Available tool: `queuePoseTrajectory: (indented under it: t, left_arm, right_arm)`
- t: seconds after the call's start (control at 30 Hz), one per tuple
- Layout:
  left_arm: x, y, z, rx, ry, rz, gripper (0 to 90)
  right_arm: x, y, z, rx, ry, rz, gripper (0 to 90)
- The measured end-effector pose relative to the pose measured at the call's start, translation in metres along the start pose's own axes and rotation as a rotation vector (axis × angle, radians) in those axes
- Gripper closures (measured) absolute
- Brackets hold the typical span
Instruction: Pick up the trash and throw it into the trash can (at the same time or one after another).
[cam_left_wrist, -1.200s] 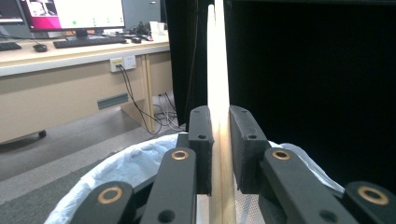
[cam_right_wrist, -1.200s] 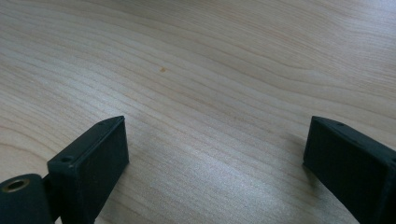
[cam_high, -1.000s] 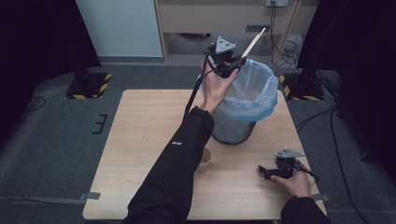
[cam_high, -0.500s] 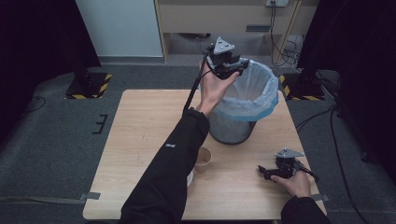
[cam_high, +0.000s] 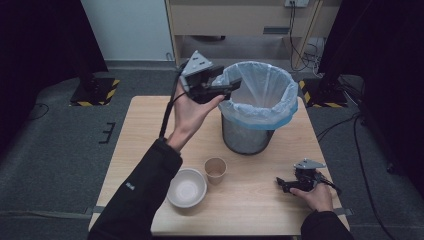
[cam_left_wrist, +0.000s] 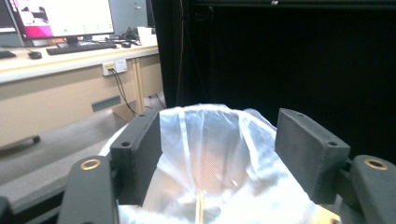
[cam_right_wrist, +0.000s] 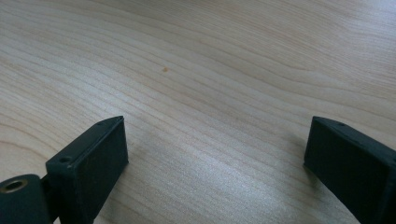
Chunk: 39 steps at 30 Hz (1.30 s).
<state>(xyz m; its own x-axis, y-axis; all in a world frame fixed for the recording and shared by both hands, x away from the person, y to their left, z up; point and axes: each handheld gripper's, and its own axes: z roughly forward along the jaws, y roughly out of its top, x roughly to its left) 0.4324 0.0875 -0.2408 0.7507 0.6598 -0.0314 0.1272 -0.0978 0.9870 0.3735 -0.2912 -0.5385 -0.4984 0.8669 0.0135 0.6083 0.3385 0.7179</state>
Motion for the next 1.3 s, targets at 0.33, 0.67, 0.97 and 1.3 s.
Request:
queuePoseTrajectory:
  t: [0.33, 0.67, 0.97, 1.3]
  left_arm:
    - [-0.007, -0.061, -0.063, 0.089, -0.011, 0.035, 23.8]
    - [-0.01, -0.14, -0.095, 0.191, 0.014, -0.024, 22.7]
    - [0.006, -0.211, -0.115, 0.319, 0.057, -0.134, 22.8]
    - [0.03, -0.253, -0.13, 0.397, 0.117, -0.219, 26.8]
  right_arm:
    - [0.0, 0.0, 0.0, 0.002, 0.0, -0.003, 6.0]
    - [0.0, 0.0, 0.0, 0.002, 0.0, -0.003, 6.0]
    - [0.0, 0.0, 0.0, 0.002, 0.0, -0.003, 6.0]
    - [0.0, 0.0, 0.0, 0.001, -0.001, -0.002, 6.0]
